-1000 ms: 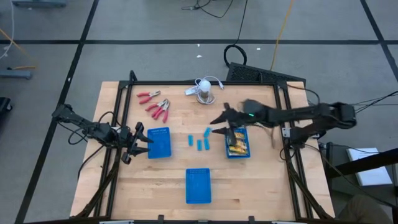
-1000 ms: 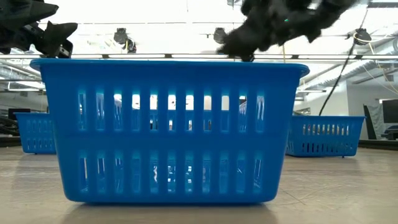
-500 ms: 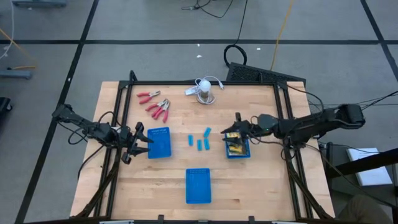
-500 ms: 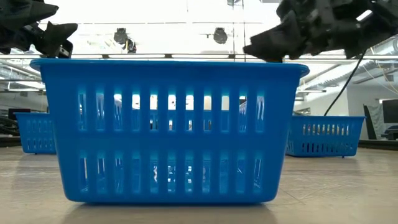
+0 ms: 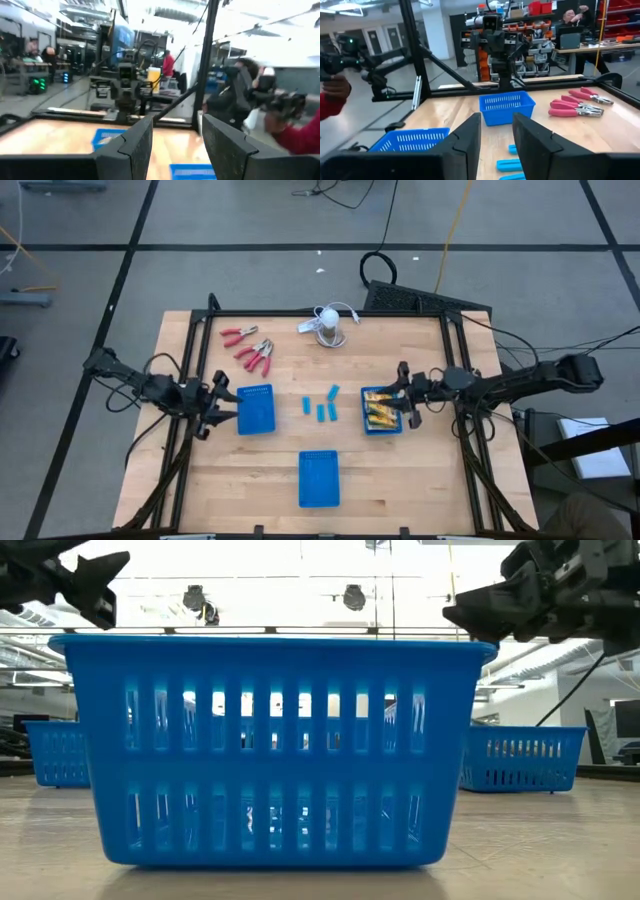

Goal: Pick & Place School Supplies
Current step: Put the blue eraser into the bottom blue bin

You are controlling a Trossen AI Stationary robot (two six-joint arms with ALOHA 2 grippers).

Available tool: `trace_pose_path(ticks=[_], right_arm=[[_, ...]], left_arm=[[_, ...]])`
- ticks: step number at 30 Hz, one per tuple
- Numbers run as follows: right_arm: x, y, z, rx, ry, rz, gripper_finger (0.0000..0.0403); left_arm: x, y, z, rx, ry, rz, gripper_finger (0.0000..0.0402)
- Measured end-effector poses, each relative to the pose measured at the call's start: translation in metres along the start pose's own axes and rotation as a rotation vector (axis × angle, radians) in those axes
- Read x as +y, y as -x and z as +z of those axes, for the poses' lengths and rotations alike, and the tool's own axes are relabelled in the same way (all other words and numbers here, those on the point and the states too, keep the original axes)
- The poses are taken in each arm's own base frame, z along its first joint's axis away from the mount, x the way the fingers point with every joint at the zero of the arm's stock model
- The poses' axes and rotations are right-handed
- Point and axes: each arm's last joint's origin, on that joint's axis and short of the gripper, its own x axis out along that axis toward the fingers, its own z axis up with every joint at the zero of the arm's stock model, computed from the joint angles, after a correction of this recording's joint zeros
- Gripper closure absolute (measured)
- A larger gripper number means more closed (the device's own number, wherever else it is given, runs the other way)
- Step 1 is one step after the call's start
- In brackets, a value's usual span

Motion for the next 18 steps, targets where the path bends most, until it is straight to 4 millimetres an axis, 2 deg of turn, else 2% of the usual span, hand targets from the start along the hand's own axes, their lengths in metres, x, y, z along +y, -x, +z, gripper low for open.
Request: trace_pose_path(ticks=[3, 8, 10, 12, 15, 18], right_arm=[[0.0, 0.001, -0.001, 0.002, -0.014, -0.001, 0.0304], [0.0, 0.002, -0.003, 0.007, -0.015, -0.001, 0.0308], [0.0, 0.002, -0.003, 0.007, -0.015, -0.001, 0.0309], [0.0, 0.002, -0.003, 0.006, -0.015, -0.001, 0.0309], [0.0, 0.002, -0.003, 0.005, -0.014, -0.012, 0.031], [-0.001, 0.002, -0.002, 0.002, -0.011, -0.032, 0.031]], left_arm=[[0.0, 0.0, 0.002, -0.025, 0.052, -0.005, 0.0229], [0.001, 0.0, -0.005, 0.047, -0.013, 0.015, 0.0229], [0.004, -0.002, -0.006, 0.046, 0.043, 0.13, 0.0229], [0.009, -0.005, -0.005, 0.042, 0.083, 0.325, 0.0229], [0.012, -0.018, 0.006, 0.158, 0.061, 0.426, 0.0229], [0.013, -0.045, 0.019, 0.316, 0.024, 0.48, 0.0229]])
